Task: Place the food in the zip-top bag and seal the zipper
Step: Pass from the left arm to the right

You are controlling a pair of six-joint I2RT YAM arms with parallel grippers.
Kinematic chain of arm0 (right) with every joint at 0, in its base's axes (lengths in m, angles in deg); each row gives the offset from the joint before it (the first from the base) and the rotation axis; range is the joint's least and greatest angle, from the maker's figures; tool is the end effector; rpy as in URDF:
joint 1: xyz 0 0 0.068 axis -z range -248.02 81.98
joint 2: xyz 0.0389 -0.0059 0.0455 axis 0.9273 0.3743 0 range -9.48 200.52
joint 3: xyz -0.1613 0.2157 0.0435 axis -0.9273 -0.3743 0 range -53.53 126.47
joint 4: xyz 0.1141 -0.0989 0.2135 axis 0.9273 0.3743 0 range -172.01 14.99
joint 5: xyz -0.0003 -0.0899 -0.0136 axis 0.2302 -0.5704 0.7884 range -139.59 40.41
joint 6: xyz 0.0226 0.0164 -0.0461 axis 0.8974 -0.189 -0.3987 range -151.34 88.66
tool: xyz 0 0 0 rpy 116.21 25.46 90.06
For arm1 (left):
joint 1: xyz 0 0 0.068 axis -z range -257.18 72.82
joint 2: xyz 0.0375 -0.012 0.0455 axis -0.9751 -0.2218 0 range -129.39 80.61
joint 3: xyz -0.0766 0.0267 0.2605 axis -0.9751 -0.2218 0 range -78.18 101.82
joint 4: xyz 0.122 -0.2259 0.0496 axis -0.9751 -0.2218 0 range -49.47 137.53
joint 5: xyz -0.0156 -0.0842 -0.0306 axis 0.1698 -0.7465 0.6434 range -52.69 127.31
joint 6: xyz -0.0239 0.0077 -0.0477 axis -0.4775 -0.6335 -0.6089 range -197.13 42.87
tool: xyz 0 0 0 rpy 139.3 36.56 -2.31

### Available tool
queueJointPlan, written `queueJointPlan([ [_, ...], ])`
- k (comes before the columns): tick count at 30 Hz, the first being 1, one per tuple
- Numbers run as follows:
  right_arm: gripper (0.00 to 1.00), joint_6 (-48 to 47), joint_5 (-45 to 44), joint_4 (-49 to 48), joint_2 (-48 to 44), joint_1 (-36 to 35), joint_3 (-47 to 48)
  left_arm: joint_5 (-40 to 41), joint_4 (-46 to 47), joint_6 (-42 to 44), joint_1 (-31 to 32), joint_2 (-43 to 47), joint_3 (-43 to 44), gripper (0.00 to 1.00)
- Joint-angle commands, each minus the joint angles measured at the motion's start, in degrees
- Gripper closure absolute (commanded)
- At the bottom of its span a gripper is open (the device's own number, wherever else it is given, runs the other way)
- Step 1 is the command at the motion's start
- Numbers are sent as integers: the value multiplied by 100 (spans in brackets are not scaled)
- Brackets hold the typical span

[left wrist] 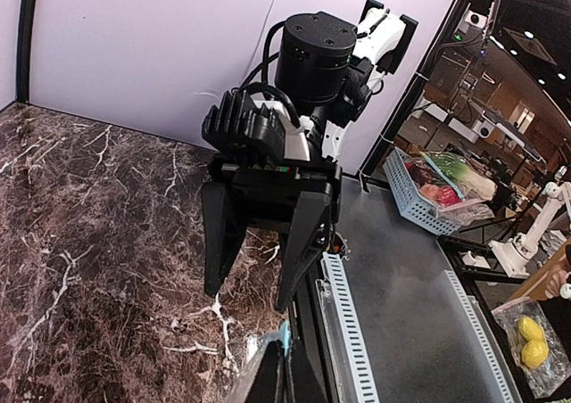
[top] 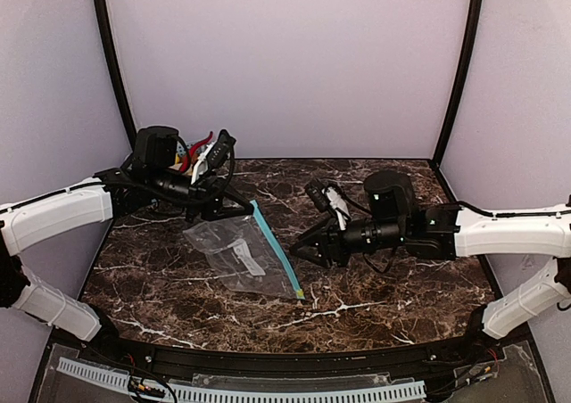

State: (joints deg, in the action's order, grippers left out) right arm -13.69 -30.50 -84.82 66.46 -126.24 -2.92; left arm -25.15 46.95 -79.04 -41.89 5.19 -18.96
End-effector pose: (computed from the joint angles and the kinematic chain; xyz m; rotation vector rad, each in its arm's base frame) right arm 0.1495 0.2632 0.2778 -0.9616 1.9122 1.1554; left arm 0.2203 -0.1945 0.3323 1.2775 1.4725 -1.4428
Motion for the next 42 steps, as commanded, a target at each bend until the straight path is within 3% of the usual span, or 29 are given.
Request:
queueJointPlan([
  [1,52,-118,26,-161,136,-50,29,-168,-118,64,32,10,177,99],
  [21,57,-319,220,-252,335,-60,185,-212,-106,27,48,-32,189,99],
  [42,50,-324,341,-528,126,-60,93,-220,-132,16,48,-78,205,99],
])
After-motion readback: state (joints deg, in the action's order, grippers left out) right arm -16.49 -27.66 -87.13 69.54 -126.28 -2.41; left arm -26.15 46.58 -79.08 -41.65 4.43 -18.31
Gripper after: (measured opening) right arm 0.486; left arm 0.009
